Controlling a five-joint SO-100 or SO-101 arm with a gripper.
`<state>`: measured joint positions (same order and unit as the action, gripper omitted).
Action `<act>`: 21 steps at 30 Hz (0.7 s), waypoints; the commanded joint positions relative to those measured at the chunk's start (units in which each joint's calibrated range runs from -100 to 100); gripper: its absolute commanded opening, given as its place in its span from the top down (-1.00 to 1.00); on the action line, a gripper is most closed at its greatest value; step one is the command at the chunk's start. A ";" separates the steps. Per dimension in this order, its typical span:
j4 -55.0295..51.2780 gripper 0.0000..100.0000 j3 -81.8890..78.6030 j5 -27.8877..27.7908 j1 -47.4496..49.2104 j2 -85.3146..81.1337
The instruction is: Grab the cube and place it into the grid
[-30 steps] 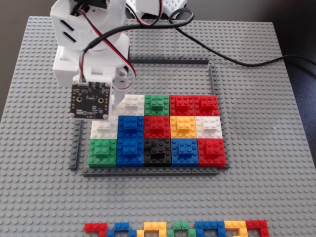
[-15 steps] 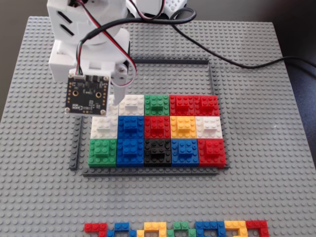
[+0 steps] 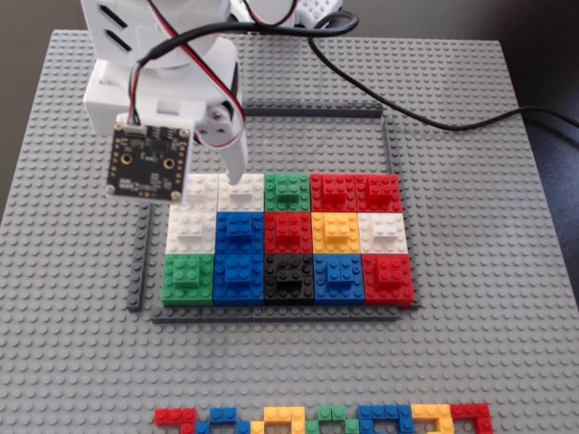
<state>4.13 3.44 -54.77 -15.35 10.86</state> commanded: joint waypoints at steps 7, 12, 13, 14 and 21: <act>-0.07 0.70 -8.11 4.79 3.97 -23.32; -0.07 1.00 -13.00 7.08 5.73 -34.76; 0.03 1.00 -14.63 7.33 6.18 -37.51; 0.03 1.00 -15.99 7.47 6.62 -40.09; 1.44 1.00 -25.96 10.16 10.23 -56.94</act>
<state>4.32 -19.95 -46.28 -6.96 -34.18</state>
